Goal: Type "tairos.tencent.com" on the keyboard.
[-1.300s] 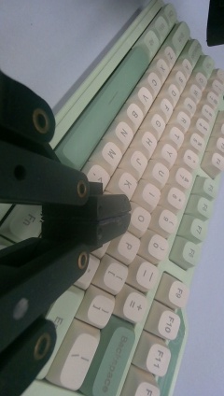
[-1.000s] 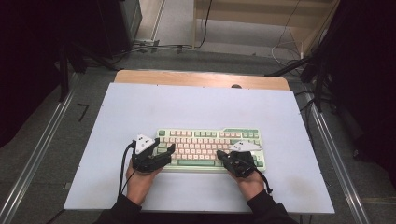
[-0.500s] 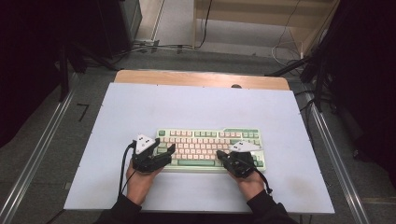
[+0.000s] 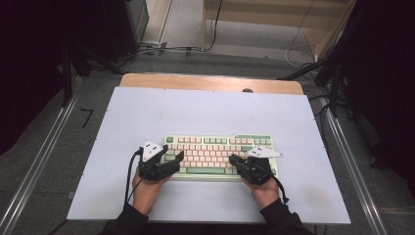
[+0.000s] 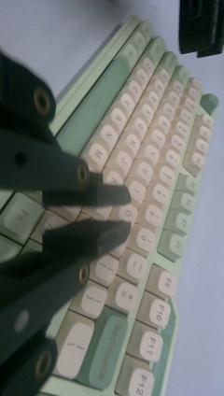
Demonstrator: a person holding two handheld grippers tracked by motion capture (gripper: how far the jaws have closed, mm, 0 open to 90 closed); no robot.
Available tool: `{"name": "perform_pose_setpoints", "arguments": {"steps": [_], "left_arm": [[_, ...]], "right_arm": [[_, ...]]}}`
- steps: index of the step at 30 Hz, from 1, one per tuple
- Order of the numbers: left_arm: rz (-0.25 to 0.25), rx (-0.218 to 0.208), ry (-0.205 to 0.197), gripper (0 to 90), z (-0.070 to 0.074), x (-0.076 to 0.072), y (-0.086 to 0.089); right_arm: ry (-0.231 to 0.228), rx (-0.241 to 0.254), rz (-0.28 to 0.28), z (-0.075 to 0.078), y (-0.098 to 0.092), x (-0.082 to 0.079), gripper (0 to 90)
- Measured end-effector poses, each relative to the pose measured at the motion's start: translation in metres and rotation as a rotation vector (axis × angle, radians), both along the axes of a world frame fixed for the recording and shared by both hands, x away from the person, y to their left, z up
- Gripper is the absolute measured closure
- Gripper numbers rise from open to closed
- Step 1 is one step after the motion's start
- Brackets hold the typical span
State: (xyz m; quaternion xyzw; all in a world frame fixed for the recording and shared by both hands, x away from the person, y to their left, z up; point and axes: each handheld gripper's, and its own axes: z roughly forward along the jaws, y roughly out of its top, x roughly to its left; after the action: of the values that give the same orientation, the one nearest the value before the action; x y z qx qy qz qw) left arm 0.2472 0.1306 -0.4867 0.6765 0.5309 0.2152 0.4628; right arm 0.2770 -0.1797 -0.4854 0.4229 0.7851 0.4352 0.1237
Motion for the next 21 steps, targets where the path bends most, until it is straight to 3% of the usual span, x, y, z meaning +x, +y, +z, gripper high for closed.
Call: {"name": "perform_pose_setpoints", "arguments": {"steps": [4, 7, 10, 17, 21], "left_arm": [[0.0, 0.002, -0.002, 36.0, 0.0, 0.0, 0.0], [-0.005, 0.004, -0.005, 39.7, 0.0, -0.001, -0.001], [-0.027, 0.002, -0.007, 49.0, 0.0, -0.002, -0.001], [-0.144, 0.003, 0.01, 86.5, 0.001, -0.003, -0.009], [-0.176, 0.009, 0.034, 90.0, 0.0, -0.002, -0.012]], "right_arm": [[-0.006, 0.021, -0.026, 0.002, -0.003, 0.002, 44.7], [-0.014, 0.029, -0.043, 0.003, -0.004, 0.003, 38.0], [-0.014, 0.031, -0.05, 0.003, -0.005, 0.005, 36.0], [-0.013, 0.02, -0.052, 0.002, -0.005, 0.005, 34.9], [-0.013, 0.02, -0.054, 0.002, -0.005, 0.005, 35.0]]}}
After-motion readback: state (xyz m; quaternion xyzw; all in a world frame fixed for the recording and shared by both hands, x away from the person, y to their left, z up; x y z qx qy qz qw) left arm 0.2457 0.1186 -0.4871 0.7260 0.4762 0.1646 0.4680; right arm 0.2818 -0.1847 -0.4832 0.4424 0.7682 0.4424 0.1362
